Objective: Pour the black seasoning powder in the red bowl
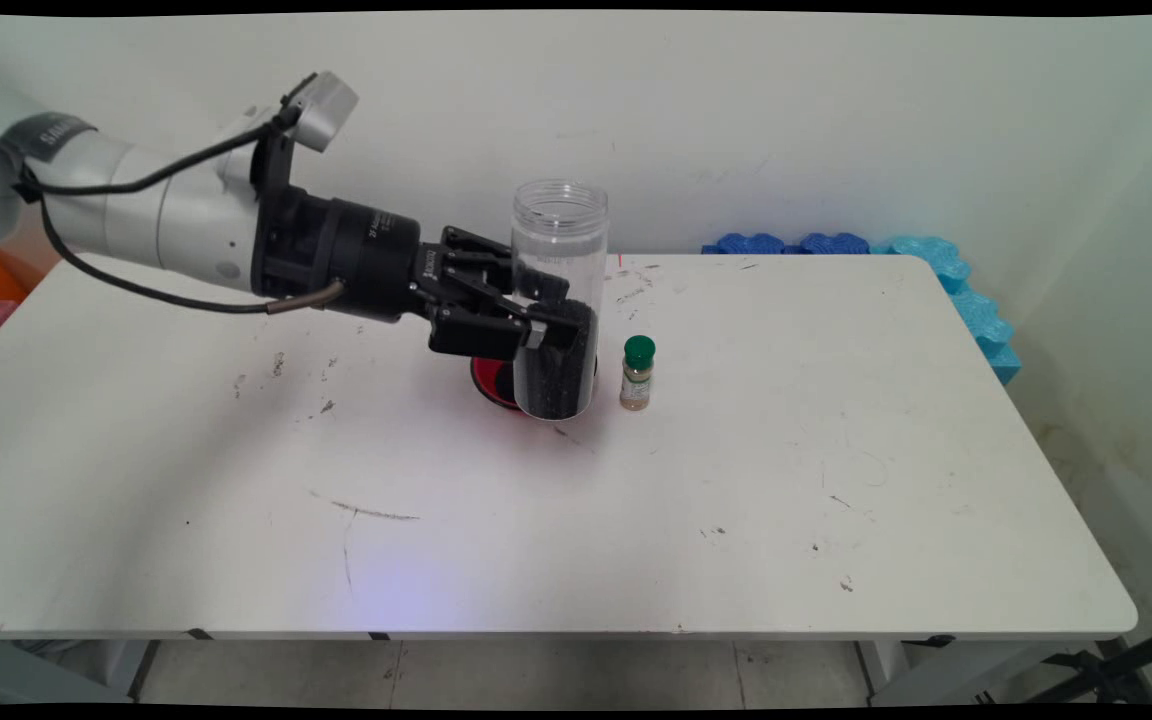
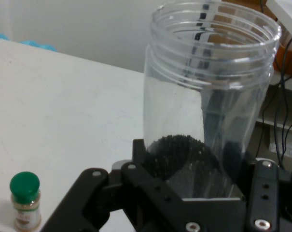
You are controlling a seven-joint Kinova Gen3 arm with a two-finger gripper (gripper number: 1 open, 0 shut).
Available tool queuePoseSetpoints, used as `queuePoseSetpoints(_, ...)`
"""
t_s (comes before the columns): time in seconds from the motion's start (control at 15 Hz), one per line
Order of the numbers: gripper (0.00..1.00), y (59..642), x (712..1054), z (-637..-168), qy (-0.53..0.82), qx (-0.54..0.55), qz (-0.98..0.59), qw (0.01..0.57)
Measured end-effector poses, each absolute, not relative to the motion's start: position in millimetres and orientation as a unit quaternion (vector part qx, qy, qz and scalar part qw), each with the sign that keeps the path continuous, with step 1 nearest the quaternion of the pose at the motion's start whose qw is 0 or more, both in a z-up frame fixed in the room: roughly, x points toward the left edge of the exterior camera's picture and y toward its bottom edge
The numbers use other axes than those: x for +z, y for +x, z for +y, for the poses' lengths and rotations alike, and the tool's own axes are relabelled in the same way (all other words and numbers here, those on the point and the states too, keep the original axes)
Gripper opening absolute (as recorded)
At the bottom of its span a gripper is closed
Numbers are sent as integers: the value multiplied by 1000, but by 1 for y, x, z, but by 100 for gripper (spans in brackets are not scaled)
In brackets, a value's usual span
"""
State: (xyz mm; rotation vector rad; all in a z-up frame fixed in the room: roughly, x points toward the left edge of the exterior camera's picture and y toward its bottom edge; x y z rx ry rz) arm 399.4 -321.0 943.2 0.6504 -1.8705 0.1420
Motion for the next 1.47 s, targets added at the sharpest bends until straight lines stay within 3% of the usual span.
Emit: queuePoseSetpoints(1.47, 0, 392, 948, -330, 271, 63, -791, 545)
